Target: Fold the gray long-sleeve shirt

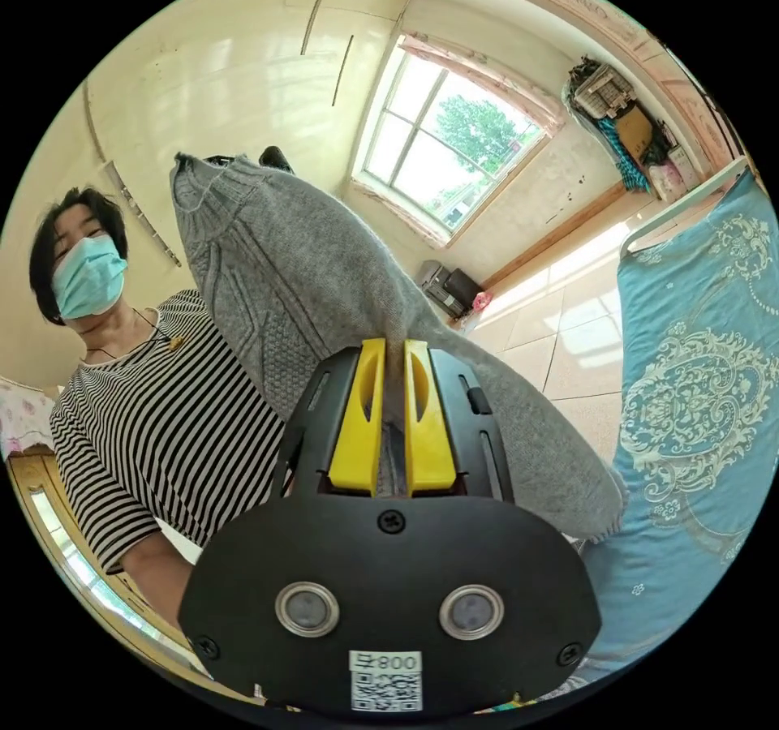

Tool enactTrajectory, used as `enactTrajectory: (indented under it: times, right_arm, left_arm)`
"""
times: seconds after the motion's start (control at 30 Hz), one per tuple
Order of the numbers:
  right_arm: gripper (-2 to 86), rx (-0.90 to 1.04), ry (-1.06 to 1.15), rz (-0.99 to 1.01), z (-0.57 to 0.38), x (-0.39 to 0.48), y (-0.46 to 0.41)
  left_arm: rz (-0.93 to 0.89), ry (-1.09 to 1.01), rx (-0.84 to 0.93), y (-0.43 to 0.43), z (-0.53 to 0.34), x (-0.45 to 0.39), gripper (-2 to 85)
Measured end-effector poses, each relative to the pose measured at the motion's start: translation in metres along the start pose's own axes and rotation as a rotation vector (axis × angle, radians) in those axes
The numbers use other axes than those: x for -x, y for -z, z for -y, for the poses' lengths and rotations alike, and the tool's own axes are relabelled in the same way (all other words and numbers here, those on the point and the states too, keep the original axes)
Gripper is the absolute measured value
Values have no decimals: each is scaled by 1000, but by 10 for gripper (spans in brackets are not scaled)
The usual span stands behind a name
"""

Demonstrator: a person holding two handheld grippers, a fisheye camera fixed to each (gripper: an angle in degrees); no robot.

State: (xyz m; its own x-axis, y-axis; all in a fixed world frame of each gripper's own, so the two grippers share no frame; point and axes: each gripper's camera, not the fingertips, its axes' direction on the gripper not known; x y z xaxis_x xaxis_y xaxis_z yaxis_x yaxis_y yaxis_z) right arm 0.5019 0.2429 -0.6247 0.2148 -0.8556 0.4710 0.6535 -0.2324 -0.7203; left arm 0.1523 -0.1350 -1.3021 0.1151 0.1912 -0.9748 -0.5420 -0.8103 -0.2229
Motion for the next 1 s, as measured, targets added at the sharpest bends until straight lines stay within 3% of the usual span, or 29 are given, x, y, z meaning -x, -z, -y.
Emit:
enactTrajectory:
  times: [0.17, 0.33, 0.53, 0.77, 1.0]
  right_arm:
    - [23, -131, -54, -200, -28, 45, 43]
    - [16, -447, 34, -372, -75, 150, 125]
    - [12, -323, 164, -612, -73, 247, 110]
    - [10, -294, 365, -620, -60, 314, 99]
    - [7, -305, 452, -829, -13, 344, 111]
  left_arm:
    - [198, 68, -105, 50, -1, 2, 25]
    - [469, 175, -188, 103, -7, 7, 24]
    - [535, 197, -234, 122, 13, 33, 24]
    - [568, 85, -266, 139, 71, 68, 24]
    - [567, 44, -194, 144, 169, 196, 27]
